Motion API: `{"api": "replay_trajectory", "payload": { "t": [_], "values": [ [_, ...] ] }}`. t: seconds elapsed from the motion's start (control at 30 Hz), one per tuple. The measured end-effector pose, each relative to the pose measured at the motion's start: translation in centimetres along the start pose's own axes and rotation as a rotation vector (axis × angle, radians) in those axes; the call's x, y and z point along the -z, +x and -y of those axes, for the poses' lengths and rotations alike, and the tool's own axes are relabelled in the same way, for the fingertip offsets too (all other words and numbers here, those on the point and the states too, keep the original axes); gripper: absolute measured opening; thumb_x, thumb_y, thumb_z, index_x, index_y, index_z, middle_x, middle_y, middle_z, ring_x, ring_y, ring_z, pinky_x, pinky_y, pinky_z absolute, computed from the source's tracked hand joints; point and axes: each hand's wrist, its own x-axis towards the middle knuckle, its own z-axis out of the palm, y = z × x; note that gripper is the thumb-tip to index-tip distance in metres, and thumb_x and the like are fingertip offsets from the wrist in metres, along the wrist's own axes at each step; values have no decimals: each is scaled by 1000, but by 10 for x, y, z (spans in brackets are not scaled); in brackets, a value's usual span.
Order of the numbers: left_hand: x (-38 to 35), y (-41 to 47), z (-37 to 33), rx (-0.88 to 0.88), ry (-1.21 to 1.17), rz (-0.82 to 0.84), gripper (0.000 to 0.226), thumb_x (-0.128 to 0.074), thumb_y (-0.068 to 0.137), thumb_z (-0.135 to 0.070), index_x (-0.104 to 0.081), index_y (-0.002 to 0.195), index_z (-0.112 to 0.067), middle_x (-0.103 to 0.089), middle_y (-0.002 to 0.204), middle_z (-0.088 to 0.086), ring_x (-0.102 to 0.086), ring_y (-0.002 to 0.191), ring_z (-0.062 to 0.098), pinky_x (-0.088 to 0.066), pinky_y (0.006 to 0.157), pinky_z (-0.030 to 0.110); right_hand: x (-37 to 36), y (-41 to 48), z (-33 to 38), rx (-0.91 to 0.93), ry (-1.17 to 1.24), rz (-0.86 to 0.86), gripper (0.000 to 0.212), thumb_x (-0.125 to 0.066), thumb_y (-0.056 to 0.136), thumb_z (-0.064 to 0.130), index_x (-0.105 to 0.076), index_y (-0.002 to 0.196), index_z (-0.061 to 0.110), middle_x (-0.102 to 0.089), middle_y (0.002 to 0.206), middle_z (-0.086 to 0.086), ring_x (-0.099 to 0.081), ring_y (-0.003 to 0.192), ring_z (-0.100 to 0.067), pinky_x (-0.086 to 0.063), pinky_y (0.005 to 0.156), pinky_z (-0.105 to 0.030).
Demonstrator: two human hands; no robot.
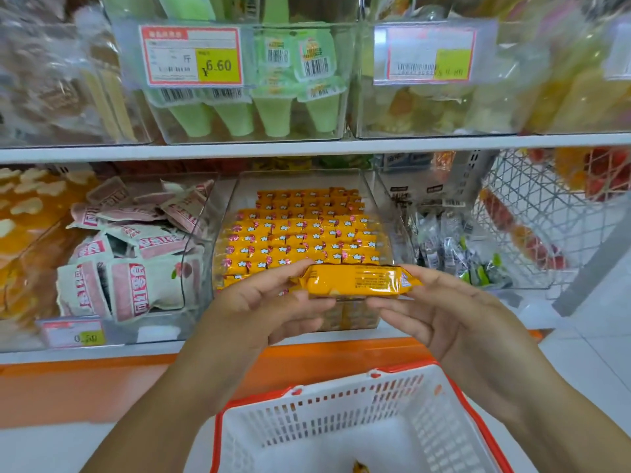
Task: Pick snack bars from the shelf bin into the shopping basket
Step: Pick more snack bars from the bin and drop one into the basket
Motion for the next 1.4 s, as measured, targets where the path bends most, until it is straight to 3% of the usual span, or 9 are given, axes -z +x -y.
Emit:
{"api": "replay_trajectory", "payload": {
  "t": [0.1,0.17,0.23,0.37,0.6,0.83,1.07,1.3,1.4],
  "values": [
    [-4,-1,1,-9,41,-84,31,-55,94,-3,-69,108,-27,-77,94,10,-75,91,24,-60,75,28,1,0,-4,35,-71,-29,41,-71,71,11,-64,111,4,-72,88,-21,-73,88,-38,-61,67,-30],
    [-7,-1,1,-31,73,-200,37,-55,95,-3,-76,81,-30,-77,81,6,-76,80,21,-61,68,27,1,0,-7,120,-238,-69,49,-89,54,40,-71,92,15,-74,89,-14,-74,84,-34,-60,65,-28],
    [-7,-1,4,-53,139,-290,33,-61,92,-9,-77,72,-30,-76,77,-4,-76,76,17,-58,77,31,1,0,-9,192,-357,-126,45,-88,46,58,-67,69,25,-74,85,-4,-74,82,-32,-58,70,-28],
    [-12,0,3,-69,140,-327,28,-60,93,-12,-72,71,-23,-70,66,-11,-75,75,15,-50,78,28,0,2,-13,250,-342,-125,56,-87,40,66,-61,67,25,-72,88,-7,-74,79,-32,-61,76,-33],
    [-12,0,-2,-80,50,-301,19,-61,92,-6,-63,105,-20,-77,85,3,-74,72,23,-58,58,22,-8,-2,-13,309,-340,-134,16,-64,78,11,-54,90,9,-75,95,-7,-73,71,-35,-59,61,-29],
    [-4,1,1,-70,54,-214,31,-71,70,-17,-71,101,-16,-77,89,4,-75,80,19,-57,63,19,-1,0,-13,223,-370,-23,58,-87,46,63,-73,93,32,-76,100,-7,-74,88,-27,-58,82,-30],
    [0,1,1,-69,-80,-150,14,-69,65,-12,-77,76,-16,-74,78,12,-74,78,26,-58,63,22,3,2,-7,141,-149,13,29,-79,61,22,-77,88,12,-73,103,-21,-73,85,-33,-59,70,-25],
    [6,2,-2,-41,-73,-151,17,-67,68,-13,-77,81,-14,-75,85,17,-75,83,30,-60,70,25,-3,3,-6,88,-112,-2,32,-71,59,21,-78,87,7,-73,98,-23,-74,84,-31,-59,65,-23],
    [10,0,-4,-20,-45,-103,24,-67,70,-15,-77,92,-18,-76,95,15,-74,92,28,-60,78,27,0,3,-5,58,-79,16,48,-71,61,15,-70,106,-3,-72,102,-24,-73,91,-35,-59,69,-26]
  ]
}}
